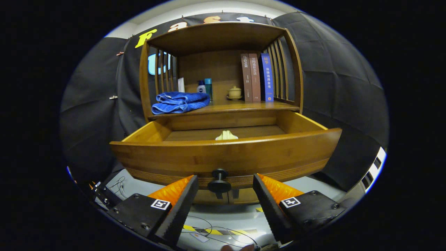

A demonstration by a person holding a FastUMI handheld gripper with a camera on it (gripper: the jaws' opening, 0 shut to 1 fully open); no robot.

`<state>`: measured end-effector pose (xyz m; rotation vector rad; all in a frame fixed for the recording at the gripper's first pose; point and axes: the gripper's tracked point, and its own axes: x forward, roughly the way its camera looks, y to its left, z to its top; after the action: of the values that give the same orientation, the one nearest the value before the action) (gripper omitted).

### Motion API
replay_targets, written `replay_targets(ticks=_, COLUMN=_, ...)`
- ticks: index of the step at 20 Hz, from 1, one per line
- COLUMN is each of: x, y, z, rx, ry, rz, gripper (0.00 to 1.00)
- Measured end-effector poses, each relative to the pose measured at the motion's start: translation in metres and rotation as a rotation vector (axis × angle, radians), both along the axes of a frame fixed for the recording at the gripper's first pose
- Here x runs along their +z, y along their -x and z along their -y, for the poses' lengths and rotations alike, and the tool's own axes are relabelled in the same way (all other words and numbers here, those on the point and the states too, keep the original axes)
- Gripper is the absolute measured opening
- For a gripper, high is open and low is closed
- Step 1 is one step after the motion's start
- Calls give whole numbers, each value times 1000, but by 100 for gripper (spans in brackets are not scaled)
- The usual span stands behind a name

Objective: Pull open the drawer, take out the items inside it, and place them on the countertop above the cabinet.

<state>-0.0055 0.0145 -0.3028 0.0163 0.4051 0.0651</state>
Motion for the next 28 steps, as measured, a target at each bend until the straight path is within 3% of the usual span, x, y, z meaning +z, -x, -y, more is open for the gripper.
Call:
replay_targets(ticks=4, x=65, y=-5, z=2, rx=48, ry=5, rz=-1, gripper=99)
replay_targets(ticks=9, x=94, y=-58, z=-5, rx=60, ry=-16, rz=-168, gripper=98)
replay_targets(ticks=15, x=47, y=-146, z=-16, rx=56, ry=61, rz=-361, gripper=99)
replay_targets(ticks=22, x=-30, y=-191, z=-20, rx=36, ry=131, rz=-581, gripper=99)
replay_targets(ticks=28, x=-67, y=-200, z=-10, rx=-31, ry=133, rz=-666, gripper=60)
